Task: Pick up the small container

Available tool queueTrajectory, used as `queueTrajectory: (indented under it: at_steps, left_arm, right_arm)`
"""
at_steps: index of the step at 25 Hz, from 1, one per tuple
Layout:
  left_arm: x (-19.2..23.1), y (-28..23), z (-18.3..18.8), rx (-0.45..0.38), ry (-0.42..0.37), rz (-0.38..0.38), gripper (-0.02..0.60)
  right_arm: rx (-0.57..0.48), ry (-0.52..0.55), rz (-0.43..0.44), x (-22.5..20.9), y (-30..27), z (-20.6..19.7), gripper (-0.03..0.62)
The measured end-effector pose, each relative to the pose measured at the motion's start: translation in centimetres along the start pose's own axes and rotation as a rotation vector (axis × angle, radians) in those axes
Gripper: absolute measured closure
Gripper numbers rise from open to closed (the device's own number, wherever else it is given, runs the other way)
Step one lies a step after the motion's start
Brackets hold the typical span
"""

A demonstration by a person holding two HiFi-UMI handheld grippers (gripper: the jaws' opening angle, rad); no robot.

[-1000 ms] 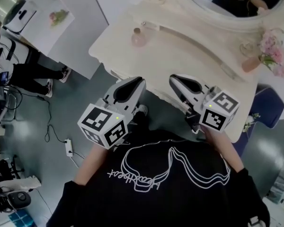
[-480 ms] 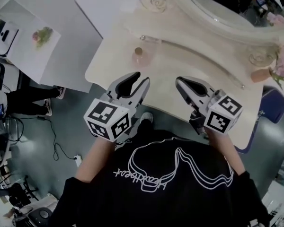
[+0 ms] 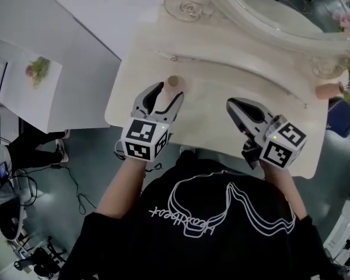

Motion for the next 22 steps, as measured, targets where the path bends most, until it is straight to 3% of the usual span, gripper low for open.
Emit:
queueTrajectory:
  at_steps: [5,12,22]
  left_arm:
    - [1.7,-2.7,-1.3,0.048,-0.004,-0.027,0.340]
    - [2.3,-5.0,-2.2,0.072,-0.045,-0.030,0.383]
    - [2.2,-5.4,-2.5,0.054,-0.098,-0.034,0.439]
  right_arm:
    - [-0.007,-0.033,-0.046,-0.9,-0.4,0.0,0.586]
    - [-0.005,-0.072,-0.105,-1.6,-0.1,-0.8,0.586]
    - [-0.020,-0.082,-0.135,-1.5,-0.2,-0.9,0.586]
Point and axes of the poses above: the fingertips, and each gripper's own axes: y backward along the fingers, x to its left, z out of its top, the point moved 3 cm from there along y, backward along the fingers, and after that the axes turned 10 degrees about x, right-handed, at the moved point
